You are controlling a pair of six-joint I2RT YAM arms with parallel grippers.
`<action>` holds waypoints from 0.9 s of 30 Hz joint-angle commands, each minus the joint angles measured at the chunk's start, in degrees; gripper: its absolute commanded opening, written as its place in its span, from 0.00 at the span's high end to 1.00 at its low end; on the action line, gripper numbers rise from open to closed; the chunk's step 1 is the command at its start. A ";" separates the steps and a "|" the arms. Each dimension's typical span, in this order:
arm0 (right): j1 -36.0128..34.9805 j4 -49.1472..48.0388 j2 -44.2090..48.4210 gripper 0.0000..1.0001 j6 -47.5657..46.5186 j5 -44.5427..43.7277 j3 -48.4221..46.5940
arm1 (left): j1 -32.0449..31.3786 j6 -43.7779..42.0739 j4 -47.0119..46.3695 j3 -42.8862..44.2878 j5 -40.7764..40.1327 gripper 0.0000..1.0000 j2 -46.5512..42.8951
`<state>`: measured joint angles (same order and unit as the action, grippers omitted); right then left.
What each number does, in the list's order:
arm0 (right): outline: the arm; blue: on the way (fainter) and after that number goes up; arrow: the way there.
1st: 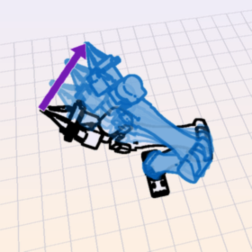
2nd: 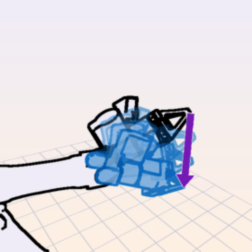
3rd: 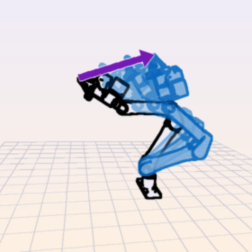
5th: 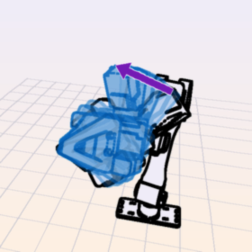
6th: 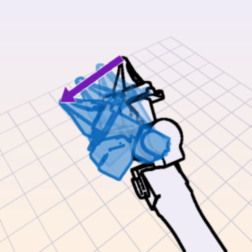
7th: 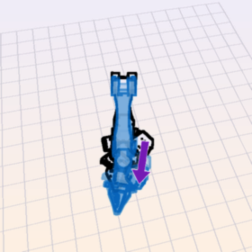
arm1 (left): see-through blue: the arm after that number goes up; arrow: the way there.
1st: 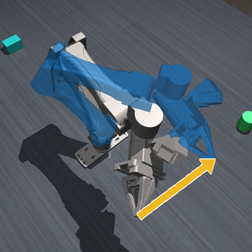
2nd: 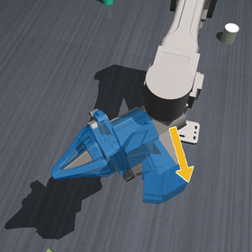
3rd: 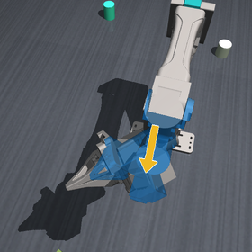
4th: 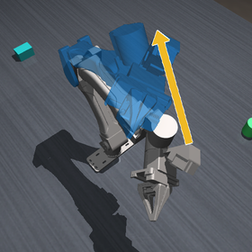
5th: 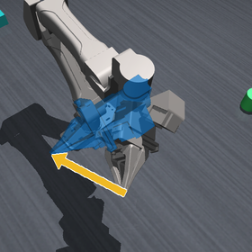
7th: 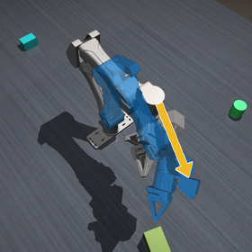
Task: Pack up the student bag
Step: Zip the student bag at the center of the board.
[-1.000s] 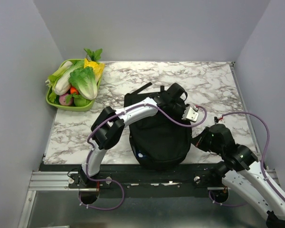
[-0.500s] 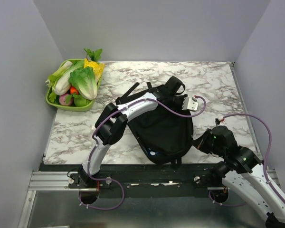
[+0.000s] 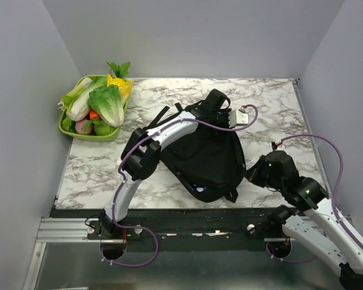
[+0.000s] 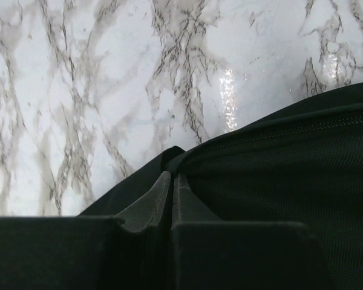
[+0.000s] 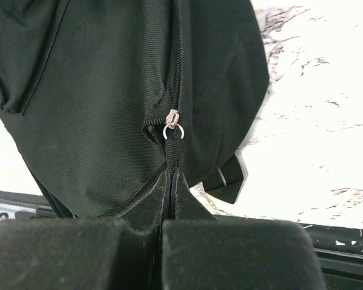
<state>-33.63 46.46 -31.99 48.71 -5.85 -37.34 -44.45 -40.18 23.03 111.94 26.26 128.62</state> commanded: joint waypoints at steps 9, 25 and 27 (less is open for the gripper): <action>-0.56 8.48 -1.15 1.00 1.56 -6.72 -6.96 | 2.71 -3.21 8.88 -5.94 16.97 0.13 -14.89; -0.56 6.45 -0.18 0.99 4.82 -7.77 -3.79 | -7.32 -24.84 31.72 18.49 21.11 0.21 5.15; -0.56 6.63 -0.09 0.99 4.73 -7.87 -3.97 | -8.28 -30.79 36.20 18.84 20.41 0.25 5.94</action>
<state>-33.82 53.23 -32.71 52.95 -11.16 -40.77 -51.31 -58.19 47.88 127.98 44.75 133.43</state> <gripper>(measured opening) 0.012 0.792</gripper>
